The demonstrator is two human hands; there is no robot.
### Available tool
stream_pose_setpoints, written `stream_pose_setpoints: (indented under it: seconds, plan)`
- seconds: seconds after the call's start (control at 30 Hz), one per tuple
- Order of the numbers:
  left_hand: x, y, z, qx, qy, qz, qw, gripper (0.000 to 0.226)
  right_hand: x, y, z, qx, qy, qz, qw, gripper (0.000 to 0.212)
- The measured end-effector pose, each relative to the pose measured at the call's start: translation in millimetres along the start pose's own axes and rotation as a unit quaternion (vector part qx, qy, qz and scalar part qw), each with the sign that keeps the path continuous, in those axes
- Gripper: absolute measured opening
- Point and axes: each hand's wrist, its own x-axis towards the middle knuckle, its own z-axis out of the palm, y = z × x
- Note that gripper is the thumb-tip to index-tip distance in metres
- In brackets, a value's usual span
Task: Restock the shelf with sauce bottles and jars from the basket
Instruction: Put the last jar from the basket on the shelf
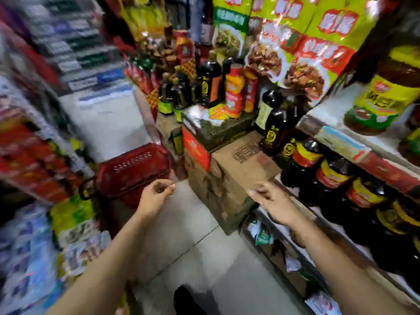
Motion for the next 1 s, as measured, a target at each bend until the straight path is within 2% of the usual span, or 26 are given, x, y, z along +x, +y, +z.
stream_pose_setpoints:
  seconds: [0.07,0.17,0.23,0.33,0.57,0.73,0.87,1.0]
  plan:
    - [-3.6,-23.6,-51.5,0.009,0.065,-0.023,0.998,0.017,34.1,-12.2,36.7,-0.021,-0.061,-0.012,0.998,0.022]
    - [-6.9,-43.2,-105.8,-0.002,0.147,-0.052,0.988,0.014,79.1,-33.6,86.7,-0.028,-0.099,-0.037,0.994,0.014]
    - [-3.8,-53.0,-139.8,-0.035,0.181,-0.074,0.98,0.015,106.4,-48.6,125.8,-0.031,-0.129,-0.041,0.99,0.01]
    - [2.3,-64.1,-182.7,-0.048,0.219,-0.099,0.97,0.004,137.0,-66.6,178.1,-0.039,-0.181,-0.033,0.982,0.008]
    - [40.4,-74.9,-242.0,-0.066,0.245,-0.14,0.957,0.026,207.2,-91.5,241.7,-0.072,-0.23,0.005,0.97,0.014]
    - [106.0,-77.3,-268.4,-0.063,0.24,-0.167,0.954,0.011,278.3,-104.6,268.1,-0.072,-0.243,0.024,0.967,0.011]
    - [184.6,-88.7,-286.7,-0.05,0.232,-0.198,0.951,0.009,359.6,-104.7,307.6,-0.092,-0.272,0.038,0.957,0.024]
    - [275.4,-115.5,-300.5,-0.05,0.23,-0.269,0.934,0.007,444.2,-101.3,360.7,-0.116,-0.311,0.07,0.941,0.033]
